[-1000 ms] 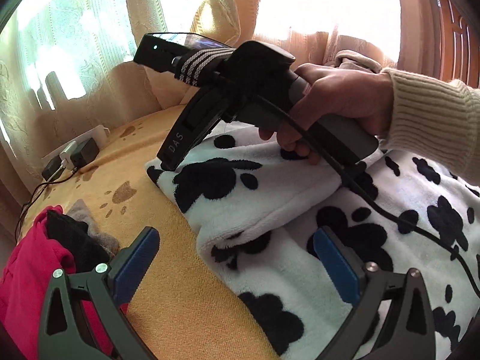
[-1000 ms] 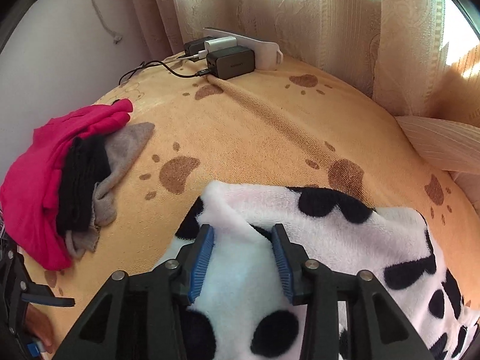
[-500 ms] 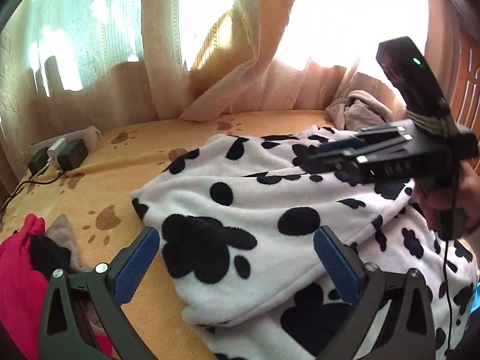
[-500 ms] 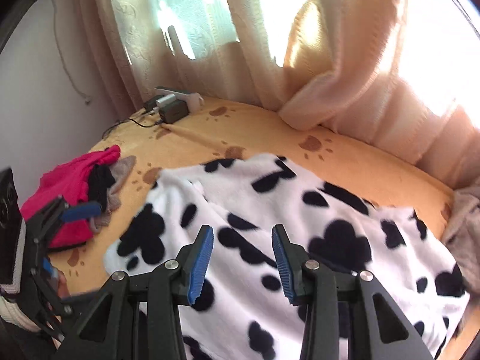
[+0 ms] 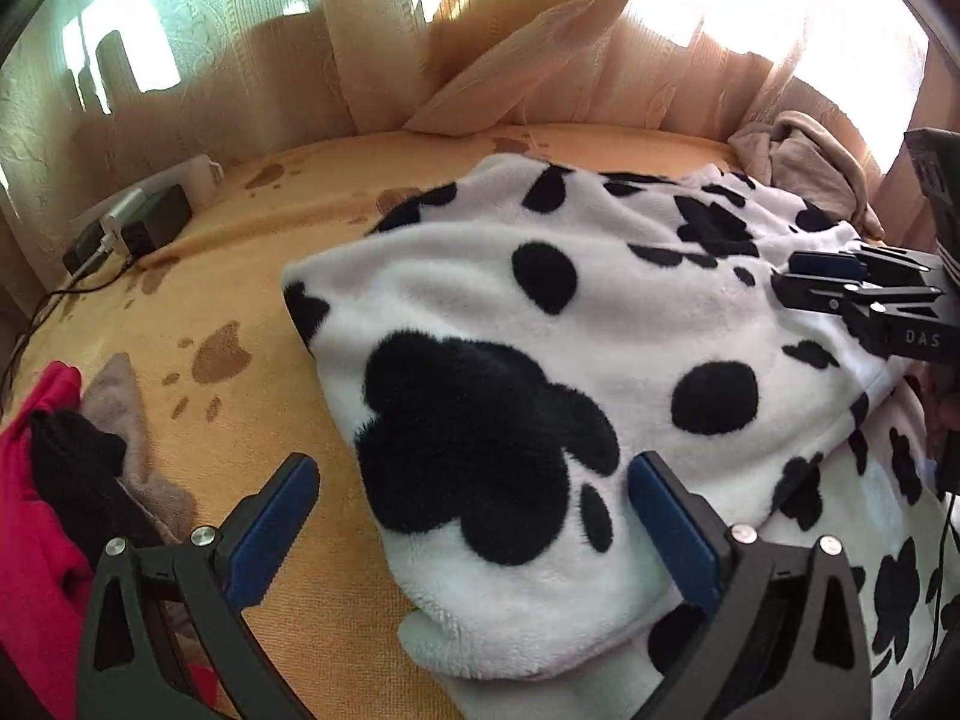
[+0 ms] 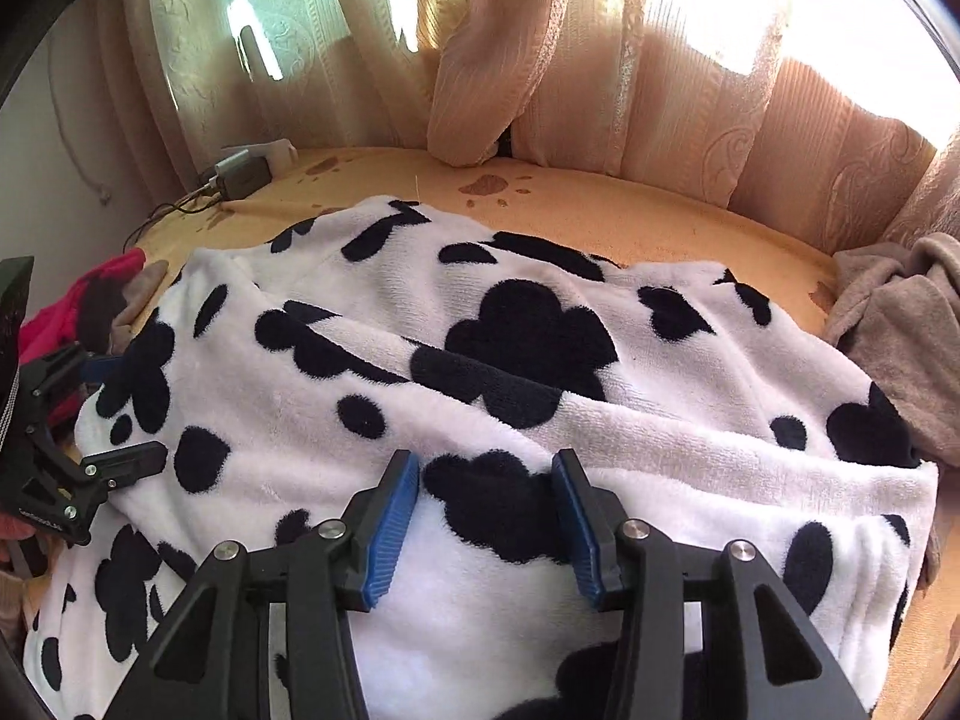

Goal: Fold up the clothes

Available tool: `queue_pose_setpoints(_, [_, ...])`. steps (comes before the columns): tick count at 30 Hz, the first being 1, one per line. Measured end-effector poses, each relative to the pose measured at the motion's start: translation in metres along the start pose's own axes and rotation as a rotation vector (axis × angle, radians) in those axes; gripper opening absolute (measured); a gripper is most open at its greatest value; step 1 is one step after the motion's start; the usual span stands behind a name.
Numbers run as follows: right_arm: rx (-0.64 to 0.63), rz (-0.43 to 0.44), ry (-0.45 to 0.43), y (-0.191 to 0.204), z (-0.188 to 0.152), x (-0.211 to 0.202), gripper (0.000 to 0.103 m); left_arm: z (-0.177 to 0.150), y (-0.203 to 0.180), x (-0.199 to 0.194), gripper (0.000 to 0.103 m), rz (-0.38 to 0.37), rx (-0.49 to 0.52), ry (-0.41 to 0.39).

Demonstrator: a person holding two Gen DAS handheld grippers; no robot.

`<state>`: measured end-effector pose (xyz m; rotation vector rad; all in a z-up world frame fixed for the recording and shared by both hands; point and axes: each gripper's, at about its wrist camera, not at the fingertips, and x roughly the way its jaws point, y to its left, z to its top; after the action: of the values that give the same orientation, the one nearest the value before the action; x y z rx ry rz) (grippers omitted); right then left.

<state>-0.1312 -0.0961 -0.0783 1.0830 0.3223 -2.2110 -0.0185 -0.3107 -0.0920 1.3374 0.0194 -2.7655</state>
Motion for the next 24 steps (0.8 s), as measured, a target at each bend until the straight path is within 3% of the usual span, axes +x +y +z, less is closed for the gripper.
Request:
queue_pose_setpoints(5, [0.06, -0.099, -0.099, -0.033, -0.012, -0.064, 0.05, 0.028, -0.004, -0.017, 0.103, -0.018, -0.033, -0.091])
queue_pose_setpoints(7, [0.096, -0.168, -0.115, -0.05, -0.023, -0.083, 0.052, 0.039, -0.01, -0.005, 0.103, -0.029, -0.035, -0.074])
queue_pose_setpoints(8, [0.117, -0.155, -0.114, -0.058, -0.032, -0.088, 0.057, 0.043, -0.013, 0.006, 0.103, -0.038, -0.036, -0.049])
queue_pose_setpoints(9, [0.125, -0.13, -0.097, -0.061, -0.041, -0.087, 0.062, 0.046, -0.015, 0.017, 0.103, -0.043, -0.038, -0.02])
queue_pose_setpoints(11, [0.138, -0.078, -0.058, -0.066, -0.059, -0.083, 0.063, 0.047, -0.018, 0.039, 0.103, -0.018, -0.042, 0.037])
queue_pose_setpoints(14, [0.068, -0.119, 0.013, -0.061, -0.081, -0.068, 0.063, 0.041, -0.02, 0.053, 0.103, 0.003, -0.019, 0.052])
queue_pose_setpoints(20, [-0.032, -0.141, 0.035, -0.057, -0.103, -0.065, 0.067, 0.037, -0.019, 0.058, 0.103, -0.007, 0.004, 0.044])
queue_pose_setpoints(24, [-0.063, -0.154, 0.04, -0.055, -0.104, -0.068, 0.07, 0.043, -0.018, 0.054, 0.103, -0.006, -0.004, 0.081])
